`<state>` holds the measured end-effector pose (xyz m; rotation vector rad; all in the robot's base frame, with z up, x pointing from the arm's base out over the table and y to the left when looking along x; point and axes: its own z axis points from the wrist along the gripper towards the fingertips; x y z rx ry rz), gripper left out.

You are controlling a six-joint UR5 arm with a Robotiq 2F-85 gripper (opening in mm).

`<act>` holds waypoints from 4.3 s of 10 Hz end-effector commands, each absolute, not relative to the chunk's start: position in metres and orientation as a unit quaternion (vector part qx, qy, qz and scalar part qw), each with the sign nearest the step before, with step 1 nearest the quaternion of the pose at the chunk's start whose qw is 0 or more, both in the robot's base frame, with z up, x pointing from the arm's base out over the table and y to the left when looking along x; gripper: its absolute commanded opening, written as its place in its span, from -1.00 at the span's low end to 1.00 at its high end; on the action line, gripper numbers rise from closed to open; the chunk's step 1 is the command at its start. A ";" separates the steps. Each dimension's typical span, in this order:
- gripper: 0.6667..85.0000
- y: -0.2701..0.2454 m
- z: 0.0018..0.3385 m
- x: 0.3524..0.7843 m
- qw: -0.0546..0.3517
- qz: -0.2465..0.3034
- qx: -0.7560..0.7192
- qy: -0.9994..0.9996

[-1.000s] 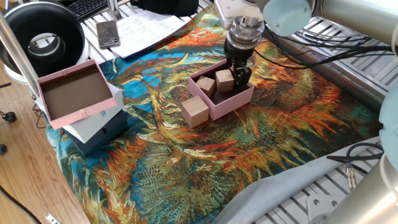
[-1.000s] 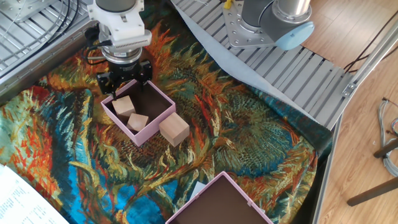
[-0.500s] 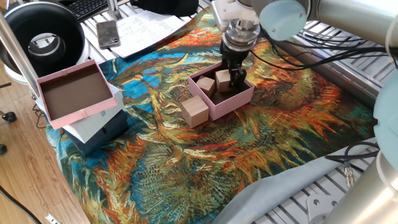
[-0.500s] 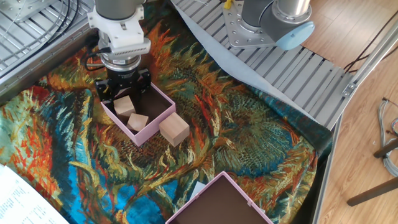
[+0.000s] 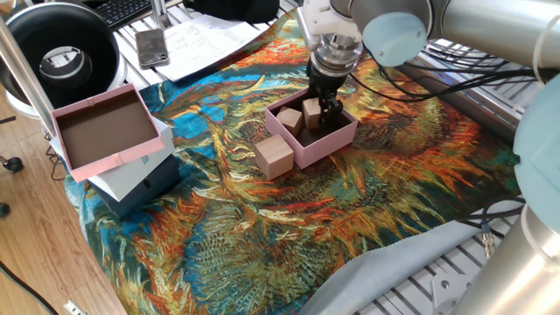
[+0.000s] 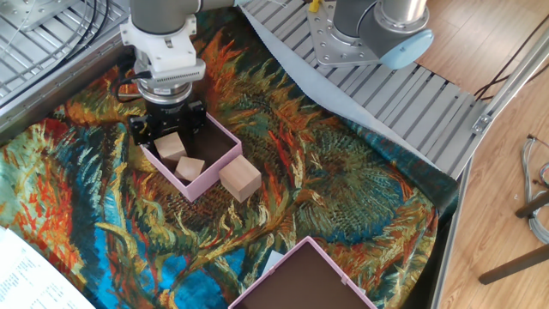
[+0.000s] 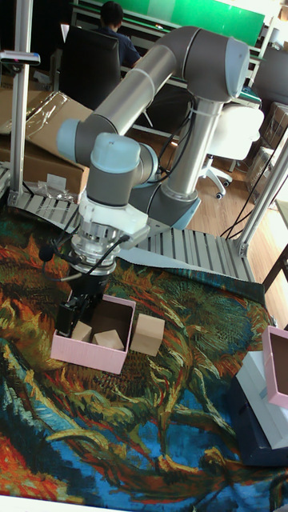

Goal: Take everything out of the gift box

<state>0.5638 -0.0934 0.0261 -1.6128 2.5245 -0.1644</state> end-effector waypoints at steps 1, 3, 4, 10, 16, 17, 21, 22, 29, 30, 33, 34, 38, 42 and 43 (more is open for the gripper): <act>0.80 -0.086 0.014 0.570 0.086 -0.039 -0.524 0.846; 0.80 -0.077 0.012 0.566 0.089 -0.019 -0.510 0.856; 0.80 -0.073 0.013 0.562 0.088 -0.007 -0.499 0.862; 0.23 -0.067 0.013 0.546 0.066 0.019 -0.455 0.888; -0.06 -0.066 0.059 0.526 0.055 0.026 -0.380 0.923; -0.06 -0.069 0.066 0.520 0.050 0.023 -0.370 0.927; -0.07 -0.053 0.099 0.493 0.036 0.048 -0.290 0.955; -0.08 -0.047 0.103 0.489 0.035 0.056 -0.275 0.959; -0.15 -0.039 0.115 0.471 0.023 0.038 -0.252 0.967; -0.14 -0.034 0.116 0.466 0.027 0.053 -0.239 0.969; -0.16 -0.036 0.116 0.454 0.034 0.037 -0.194 0.980; -0.19 -0.036 0.115 0.453 0.039 0.039 -0.189 0.980; -0.26 -0.046 0.099 0.456 0.047 0.053 -0.173 0.982; -0.56 -0.056 0.096 0.470 0.070 0.039 -0.155 0.985; -0.37 -0.055 0.099 0.484 0.097 0.037 -0.159 0.982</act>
